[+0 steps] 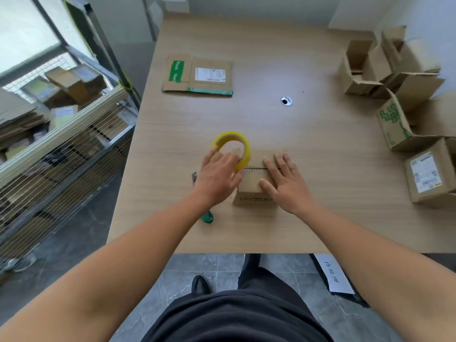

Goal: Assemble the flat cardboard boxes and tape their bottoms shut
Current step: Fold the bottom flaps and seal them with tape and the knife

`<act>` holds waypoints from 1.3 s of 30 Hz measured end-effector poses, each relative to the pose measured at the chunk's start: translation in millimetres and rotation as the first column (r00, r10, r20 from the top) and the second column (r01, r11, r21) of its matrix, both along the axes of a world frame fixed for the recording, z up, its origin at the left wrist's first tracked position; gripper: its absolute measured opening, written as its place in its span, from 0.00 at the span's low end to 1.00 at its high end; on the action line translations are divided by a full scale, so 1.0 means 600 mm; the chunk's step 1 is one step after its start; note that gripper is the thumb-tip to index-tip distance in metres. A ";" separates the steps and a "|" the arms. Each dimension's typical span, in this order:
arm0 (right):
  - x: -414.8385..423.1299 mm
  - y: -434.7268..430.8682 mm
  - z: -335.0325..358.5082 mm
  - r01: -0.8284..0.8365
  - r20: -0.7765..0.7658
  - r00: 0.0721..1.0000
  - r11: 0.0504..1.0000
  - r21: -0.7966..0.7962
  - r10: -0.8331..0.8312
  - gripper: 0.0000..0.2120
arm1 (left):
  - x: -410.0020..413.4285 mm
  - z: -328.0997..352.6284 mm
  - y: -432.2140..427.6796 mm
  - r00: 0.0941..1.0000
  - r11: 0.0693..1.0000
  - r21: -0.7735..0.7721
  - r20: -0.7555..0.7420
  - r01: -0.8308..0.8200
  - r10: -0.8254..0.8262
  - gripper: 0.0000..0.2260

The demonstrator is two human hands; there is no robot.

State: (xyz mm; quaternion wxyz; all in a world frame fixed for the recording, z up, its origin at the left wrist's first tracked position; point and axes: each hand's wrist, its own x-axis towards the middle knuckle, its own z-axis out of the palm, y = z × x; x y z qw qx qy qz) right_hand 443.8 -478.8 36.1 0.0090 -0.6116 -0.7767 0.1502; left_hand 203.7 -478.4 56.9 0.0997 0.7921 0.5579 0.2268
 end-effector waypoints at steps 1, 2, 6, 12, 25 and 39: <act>0.002 -0.002 -0.001 0.008 -0.065 0.998 1.000 0.007 -0.008 0.33 | 0.022 0.004 0.005 0.997 0.998 0.005 -0.049 0.055 -0.054 0.11; 0.005 -0.004 -0.001 0.022 -0.141 0.990 1.000 0.010 -0.020 0.33 | 0.040 0.005 0.010 0.991 0.996 -0.007 -0.094 0.091 -0.091 0.12; 0.014 0.001 0.006 0.102 -0.438 0.892 0.993 -0.054 -0.115 0.33 | 0.075 0.000 0.026 0.988 0.998 0.005 -0.141 0.062 -0.061 0.11; 0.009 0.045 0.022 0.229 -0.559 0.808 0.973 0.005 -0.187 0.30 | 0.082 -0.017 0.036 0.987 0.994 0.100 -0.159 0.047 -0.031 0.08; -0.010 0.049 0.020 0.299 -0.553 0.793 0.954 -0.015 -0.257 0.05 | 0.083 -0.034 0.038 0.991 0.984 0.178 -0.135 0.023 0.001 0.06; 0.054 0.012 0.039 0.470 -0.791 0.351 0.825 -0.314 -0.501 0.08 | 0.080 -0.050 0.041 0.986 0.941 0.337 -0.166 0.030 0.028 0.17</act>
